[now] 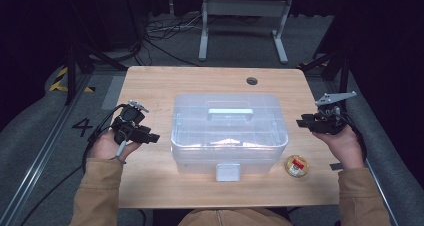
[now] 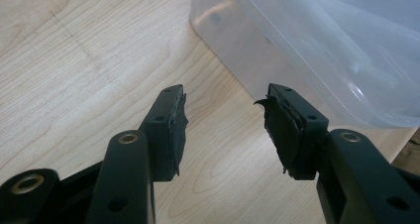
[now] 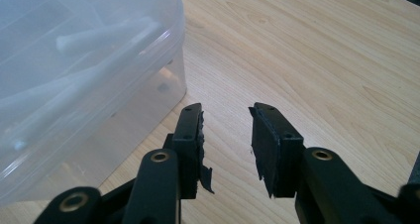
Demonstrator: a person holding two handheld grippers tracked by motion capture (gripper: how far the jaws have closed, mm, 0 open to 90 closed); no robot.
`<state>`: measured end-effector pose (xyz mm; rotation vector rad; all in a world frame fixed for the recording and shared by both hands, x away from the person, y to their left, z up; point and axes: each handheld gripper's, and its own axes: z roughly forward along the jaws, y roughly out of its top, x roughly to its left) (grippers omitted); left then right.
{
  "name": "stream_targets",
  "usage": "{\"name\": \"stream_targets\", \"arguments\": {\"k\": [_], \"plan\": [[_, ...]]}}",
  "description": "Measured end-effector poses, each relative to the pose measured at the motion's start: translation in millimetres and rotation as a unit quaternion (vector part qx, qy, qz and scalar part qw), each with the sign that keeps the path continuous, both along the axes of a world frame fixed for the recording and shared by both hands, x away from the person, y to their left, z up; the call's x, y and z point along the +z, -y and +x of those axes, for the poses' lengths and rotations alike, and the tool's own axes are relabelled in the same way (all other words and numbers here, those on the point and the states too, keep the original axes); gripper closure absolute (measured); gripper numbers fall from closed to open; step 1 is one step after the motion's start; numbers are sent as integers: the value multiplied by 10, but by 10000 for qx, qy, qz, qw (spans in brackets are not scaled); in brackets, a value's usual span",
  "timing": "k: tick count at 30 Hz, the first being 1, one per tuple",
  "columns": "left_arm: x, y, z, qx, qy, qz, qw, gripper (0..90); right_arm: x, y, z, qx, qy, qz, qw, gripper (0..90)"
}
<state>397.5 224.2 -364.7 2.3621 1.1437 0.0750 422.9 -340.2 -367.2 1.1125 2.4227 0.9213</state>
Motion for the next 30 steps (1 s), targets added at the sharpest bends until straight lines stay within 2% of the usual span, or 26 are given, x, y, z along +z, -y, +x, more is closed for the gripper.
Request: {"name": "stream_targets", "arguments": {"k": [8, 16, 19, 23, 25, 27, 30], "plan": [[64, 6, -45, 59, 234, 46, 9997, 486, 19, 3, -12, -4, 17, 21, 10000, 642], [75, 6, -42, 113, 236, 33, 9997, 481, 18, 4, -16, 9, 17, 14, 10000, 635], [105, 7, -56, 120, 199, -72, 9997, 483, 16, 6, -9, -2, 19, 15, 10000, 630], [174, 16, -82, 87, 272, -78, 9996, 485, 1, -9, -1, 23, -1, -11, 10000, 626], [225, 21, -94, 107, 347, -123, 9993, 490, -3, -17, -3, 17, -33, -16, 10000, 625], [268, 21, -106, 149, 504, -124, 9985, 518, -6, -20, -5, 22, -27, -28, 10000, 623], [352, 28, -121, 68, 654, -192, 9976, 555, -10, -14, -13, 22, -18, -36, 10000, 618]]}}
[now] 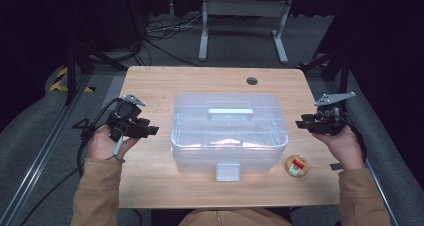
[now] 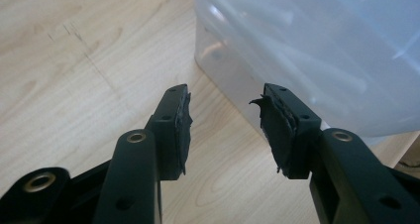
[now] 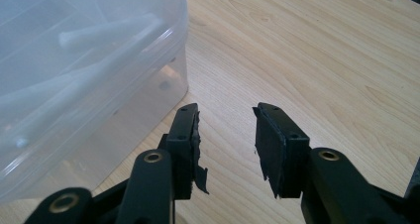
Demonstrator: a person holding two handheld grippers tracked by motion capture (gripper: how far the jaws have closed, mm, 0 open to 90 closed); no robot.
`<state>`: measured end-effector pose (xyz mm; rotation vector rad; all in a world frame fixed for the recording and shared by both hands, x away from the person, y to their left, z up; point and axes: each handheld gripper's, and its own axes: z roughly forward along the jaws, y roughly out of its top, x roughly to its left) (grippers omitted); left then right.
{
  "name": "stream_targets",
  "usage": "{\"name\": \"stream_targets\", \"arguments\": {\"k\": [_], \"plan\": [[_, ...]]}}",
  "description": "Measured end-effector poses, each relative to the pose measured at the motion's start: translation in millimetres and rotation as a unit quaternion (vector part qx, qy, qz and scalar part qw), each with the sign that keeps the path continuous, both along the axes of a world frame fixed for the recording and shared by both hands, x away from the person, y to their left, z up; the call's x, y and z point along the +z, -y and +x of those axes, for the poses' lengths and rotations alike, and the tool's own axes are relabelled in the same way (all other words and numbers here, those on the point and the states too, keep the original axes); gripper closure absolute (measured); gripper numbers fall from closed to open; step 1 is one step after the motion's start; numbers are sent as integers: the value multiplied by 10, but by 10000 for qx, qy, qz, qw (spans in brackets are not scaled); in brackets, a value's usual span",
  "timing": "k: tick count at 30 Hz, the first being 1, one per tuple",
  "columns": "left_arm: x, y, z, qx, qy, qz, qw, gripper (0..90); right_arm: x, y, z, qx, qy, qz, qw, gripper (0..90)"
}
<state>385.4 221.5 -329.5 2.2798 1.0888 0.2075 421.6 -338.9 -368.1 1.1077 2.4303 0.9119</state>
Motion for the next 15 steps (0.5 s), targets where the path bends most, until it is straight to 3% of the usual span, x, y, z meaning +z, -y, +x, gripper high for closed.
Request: {"name": "stream_targets", "arguments": {"k": [4, 8, 15], "plan": [[91, 18, 21, -235, -95, -194, 9995, 581, -10, 17, -10, -27, -20, 2, 10000, 615], [184, 45, 13, -349, -60, -337, 9988, 580, -23, 18, -21, -23, -37, -18, 10000, 611], [342, 110, -51, -539, 296, -538, 9967, 574, -48, 10, -35, -34, -76, -51, 10000, 606]]}}
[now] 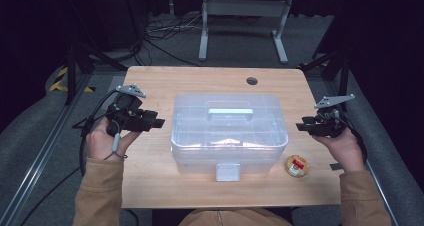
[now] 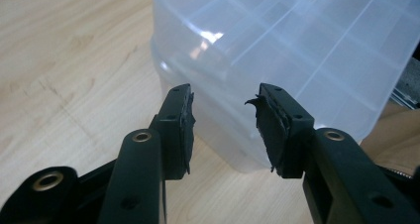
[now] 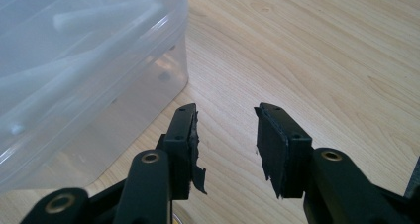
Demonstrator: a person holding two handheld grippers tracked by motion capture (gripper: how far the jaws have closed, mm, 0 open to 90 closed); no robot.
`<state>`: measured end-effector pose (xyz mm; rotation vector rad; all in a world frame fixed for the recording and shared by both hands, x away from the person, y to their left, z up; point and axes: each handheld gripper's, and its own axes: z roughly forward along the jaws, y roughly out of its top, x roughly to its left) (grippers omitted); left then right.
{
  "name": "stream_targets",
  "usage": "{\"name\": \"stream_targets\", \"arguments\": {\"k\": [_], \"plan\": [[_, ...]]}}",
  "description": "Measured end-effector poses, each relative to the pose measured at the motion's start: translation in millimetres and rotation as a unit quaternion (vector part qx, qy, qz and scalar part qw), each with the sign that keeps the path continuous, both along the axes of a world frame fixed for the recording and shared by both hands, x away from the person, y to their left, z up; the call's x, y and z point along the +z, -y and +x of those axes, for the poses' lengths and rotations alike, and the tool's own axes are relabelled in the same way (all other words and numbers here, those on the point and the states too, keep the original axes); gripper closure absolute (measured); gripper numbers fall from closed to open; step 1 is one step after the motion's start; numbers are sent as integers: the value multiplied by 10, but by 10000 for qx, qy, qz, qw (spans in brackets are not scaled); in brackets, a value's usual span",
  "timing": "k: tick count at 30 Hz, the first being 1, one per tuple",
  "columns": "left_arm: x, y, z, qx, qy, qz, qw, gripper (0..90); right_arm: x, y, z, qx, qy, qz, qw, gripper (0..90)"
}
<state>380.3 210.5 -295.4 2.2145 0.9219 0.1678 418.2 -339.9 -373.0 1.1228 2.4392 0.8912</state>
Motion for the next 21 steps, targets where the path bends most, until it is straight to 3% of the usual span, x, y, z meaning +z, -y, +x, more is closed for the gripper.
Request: {"name": "stream_targets", "arguments": {"k": [8, 14, 21], "plan": [[112, 182, -27, -313, 167, -23, 9994, 546, -28, 3, -17, -27, -39, -32, 10000, 594], [146, 346, 20, -599, 274, -105, 9978, 539, -55, -8, -60, -16, -54, -98, 9999, 588], [139, 606, 102, -898, 405, -26, 9951, 560, -76, 6, -90, -26, -75, -111, 9999, 582]]}}
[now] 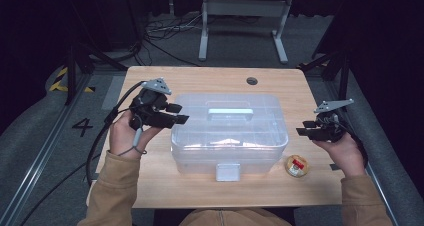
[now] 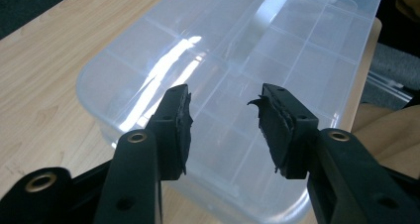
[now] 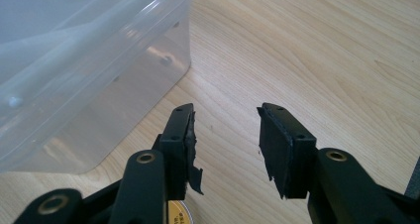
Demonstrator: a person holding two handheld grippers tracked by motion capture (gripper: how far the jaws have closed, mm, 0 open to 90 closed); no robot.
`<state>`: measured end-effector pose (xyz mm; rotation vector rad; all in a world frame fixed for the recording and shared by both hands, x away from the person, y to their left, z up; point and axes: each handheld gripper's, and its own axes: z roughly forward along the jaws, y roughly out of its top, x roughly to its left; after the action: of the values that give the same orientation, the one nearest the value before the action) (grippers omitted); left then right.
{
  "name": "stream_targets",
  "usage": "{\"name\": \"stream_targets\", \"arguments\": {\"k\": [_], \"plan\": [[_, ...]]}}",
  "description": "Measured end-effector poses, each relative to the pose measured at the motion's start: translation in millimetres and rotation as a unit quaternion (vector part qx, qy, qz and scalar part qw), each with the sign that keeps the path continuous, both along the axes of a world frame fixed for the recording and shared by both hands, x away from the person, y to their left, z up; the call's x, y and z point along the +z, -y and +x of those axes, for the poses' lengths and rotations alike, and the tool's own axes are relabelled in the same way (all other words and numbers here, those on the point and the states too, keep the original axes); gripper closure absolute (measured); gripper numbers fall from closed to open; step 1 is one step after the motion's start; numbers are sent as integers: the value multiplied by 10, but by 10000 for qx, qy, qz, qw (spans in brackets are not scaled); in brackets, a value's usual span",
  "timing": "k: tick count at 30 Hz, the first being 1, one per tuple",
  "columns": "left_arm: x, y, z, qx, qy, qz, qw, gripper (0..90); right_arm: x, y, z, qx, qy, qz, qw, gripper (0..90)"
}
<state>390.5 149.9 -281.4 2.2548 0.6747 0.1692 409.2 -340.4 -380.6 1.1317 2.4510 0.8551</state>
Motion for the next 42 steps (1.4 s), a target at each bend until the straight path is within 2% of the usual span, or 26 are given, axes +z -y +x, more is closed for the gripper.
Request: {"name": "stream_targets", "arguments": {"k": [3, 6, 9, 12, 14, 16, 18, 23, 27, 30, 32, 35, 38, 42], "plan": [[-33, 96, 50, -190, -62, -59, 9998, 559, -5, 7, -14, 2, -7, 8, 10000, 580], [-64, 174, 83, -220, -52, 30, 9997, 559, -10, 22, -34, -13, -9, 23, 10000, 575], [-98, 250, 106, -245, -61, 71, 9997, 611, -18, 33, -53, -18, -16, 71, 10000, 558], [-121, 293, 134, -151, -79, -1, 9999, 631, -25, 31, -73, -89, 54, 232, 9997, 576], [-141, 323, 149, -204, -54, 28, 9998, 642, -26, 25, -84, -245, 75, 312, 9992, 616], [-154, 345, 164, -249, -20, 80, 9997, 652, -27, 23, -95, -256, 125, 418, 9987, 621], [-163, 375, 172, -295, -58, 41, 9995, 652, -25, 32, -99, -213, 104, 496, 9985, 621], [-198, 456, 187, -301, -70, 136, 9994, 652, -33, 25, -98, -109, 13, 682, 9976, 584], [-232, 508, 222, -355, -112, 97, 9993, 683, -50, 9, -101, -37, -86, 683, 9976, 592], [-231, 565, 224, -472, -29, 205, 9987, 701, -49, 1, -126, 37, -49, 634, 9980, 600], [-230, 605, 211, -400, 123, 234, 9989, 700, -41, 9, -135, 65, 7, 651, 9979, 597], [-222, 620, 206, -418, 199, 230, 9987, 716, -32, 17, -150, 86, 58, 688, 9976, 591], [-202, 640, 201, -425, 290, 347, 9981, 739, -28, 13, -168, 197, 115, 687, 9974, 607], [-175, 659, 219, -395, 238, 419, 9981, 756, -20, 6, -200, 392, 143, 802, 9959, 679]]}}
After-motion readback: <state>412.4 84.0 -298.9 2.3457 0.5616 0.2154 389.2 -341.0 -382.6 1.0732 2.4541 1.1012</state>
